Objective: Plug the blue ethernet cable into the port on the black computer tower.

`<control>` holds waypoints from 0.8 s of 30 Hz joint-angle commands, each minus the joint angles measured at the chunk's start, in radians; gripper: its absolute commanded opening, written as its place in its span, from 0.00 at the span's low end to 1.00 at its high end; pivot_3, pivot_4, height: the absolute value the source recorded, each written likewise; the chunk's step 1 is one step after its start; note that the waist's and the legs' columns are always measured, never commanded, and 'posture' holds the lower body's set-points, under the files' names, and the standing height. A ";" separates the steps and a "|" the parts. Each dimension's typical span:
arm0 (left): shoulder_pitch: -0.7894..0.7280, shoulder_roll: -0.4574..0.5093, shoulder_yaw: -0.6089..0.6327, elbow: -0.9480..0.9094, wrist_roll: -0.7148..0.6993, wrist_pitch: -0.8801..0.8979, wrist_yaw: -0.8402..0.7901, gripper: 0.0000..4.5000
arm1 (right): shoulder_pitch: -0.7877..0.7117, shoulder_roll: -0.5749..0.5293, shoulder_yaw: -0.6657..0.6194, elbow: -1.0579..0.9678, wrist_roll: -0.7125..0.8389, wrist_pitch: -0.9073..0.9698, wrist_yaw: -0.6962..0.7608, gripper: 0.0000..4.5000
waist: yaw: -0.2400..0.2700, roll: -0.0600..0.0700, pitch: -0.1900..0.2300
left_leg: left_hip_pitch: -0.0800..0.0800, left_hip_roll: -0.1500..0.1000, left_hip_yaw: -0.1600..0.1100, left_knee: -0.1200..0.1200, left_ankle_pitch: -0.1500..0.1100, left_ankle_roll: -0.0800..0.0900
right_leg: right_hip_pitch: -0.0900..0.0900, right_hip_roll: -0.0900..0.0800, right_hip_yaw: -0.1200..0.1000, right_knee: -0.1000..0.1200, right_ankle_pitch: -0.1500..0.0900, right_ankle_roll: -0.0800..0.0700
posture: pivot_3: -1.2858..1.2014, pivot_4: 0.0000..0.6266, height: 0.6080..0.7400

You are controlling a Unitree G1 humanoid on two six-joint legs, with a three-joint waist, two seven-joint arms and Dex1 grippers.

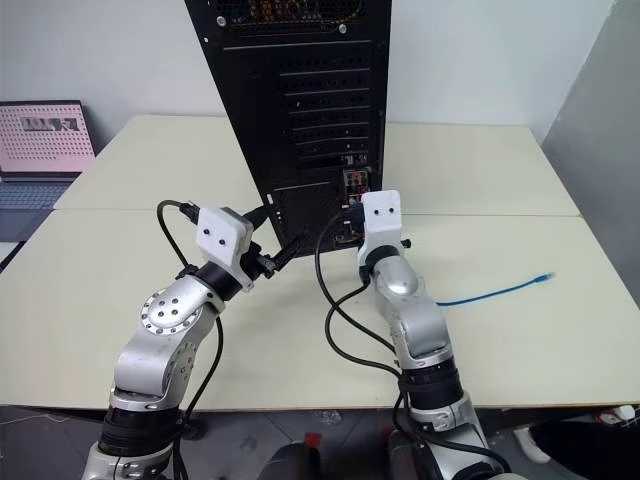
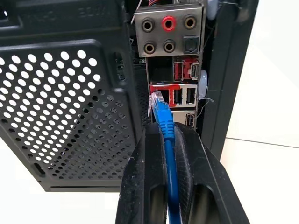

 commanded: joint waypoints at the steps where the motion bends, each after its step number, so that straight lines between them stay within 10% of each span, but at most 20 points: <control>1: -0.007 0.010 0.014 -0.009 0.008 -0.027 -0.003 0.74 | -0.036 0.014 -0.002 -0.014 -0.011 -0.036 -0.012 0.00 | 0.000 0.000 0.000 | 0.000 0.000 0.000 0.000 0.000 0.000 | 0.000 0.000 0.000 0.000 0.000 0.000 | 0.52 0.24 1.00; 24: -0.003 0.012 0.009 -0.002 0.013 -0.043 -0.006 0.74 | -0.021 0.025 -0.037 -0.052 -0.004 0.000 -0.070 0.00 | 0.009 0.000 0.000 | -0.001 0.000 -0.001 0.000 0.000 0.000 | 0.000 -0.001 0.000 -0.001 0.000 0.000 | 0.52 0.24 1.00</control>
